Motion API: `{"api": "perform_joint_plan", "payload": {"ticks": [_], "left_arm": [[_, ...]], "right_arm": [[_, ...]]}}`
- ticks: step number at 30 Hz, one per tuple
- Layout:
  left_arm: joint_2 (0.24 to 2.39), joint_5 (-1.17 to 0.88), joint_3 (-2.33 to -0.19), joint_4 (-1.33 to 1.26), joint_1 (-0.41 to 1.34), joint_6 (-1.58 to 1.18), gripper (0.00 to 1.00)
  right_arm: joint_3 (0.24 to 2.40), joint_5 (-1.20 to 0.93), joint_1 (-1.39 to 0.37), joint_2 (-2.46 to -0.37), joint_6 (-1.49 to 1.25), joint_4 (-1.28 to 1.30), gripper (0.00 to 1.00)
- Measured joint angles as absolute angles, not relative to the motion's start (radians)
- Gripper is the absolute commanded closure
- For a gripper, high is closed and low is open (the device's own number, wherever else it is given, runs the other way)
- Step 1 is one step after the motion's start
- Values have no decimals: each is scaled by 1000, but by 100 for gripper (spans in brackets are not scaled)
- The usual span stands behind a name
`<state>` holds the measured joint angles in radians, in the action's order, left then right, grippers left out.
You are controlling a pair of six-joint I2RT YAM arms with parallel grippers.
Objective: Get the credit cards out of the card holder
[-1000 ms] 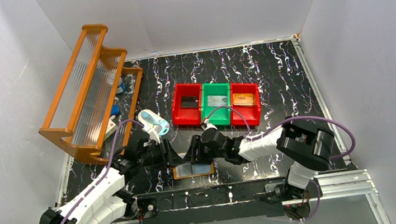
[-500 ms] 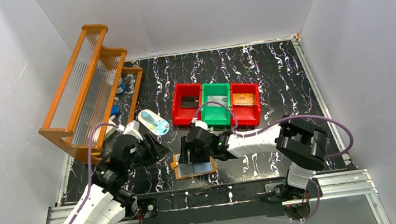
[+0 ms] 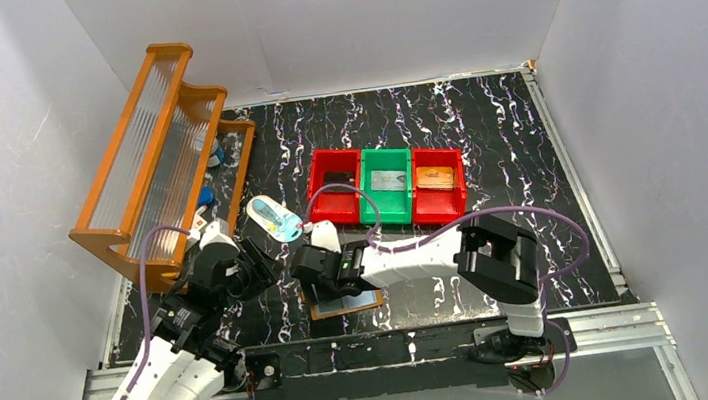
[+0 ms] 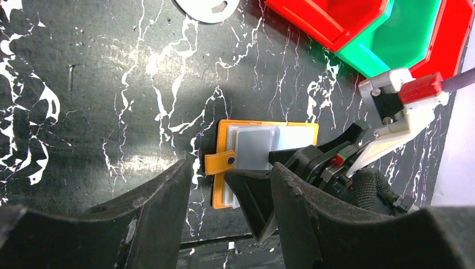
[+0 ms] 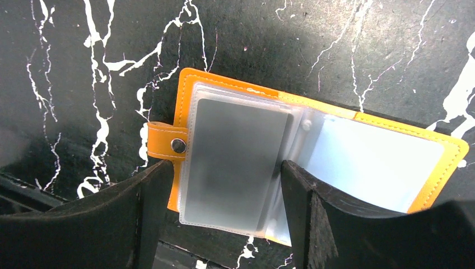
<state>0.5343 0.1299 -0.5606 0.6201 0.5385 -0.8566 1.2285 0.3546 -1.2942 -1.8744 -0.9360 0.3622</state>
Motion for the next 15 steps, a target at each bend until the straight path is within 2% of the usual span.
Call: {"api": "perform_joint_plan", "payload": {"ticks": [11, 15], "left_arm": [[491, 153, -561, 641, 538, -865, 47], [501, 153, -561, 641, 538, -865, 46]], "right_arm": [[1272, 420, -1323, -1909, -920, 418, 31], [1255, 421, -1322, -1899, -917, 403, 32]]}}
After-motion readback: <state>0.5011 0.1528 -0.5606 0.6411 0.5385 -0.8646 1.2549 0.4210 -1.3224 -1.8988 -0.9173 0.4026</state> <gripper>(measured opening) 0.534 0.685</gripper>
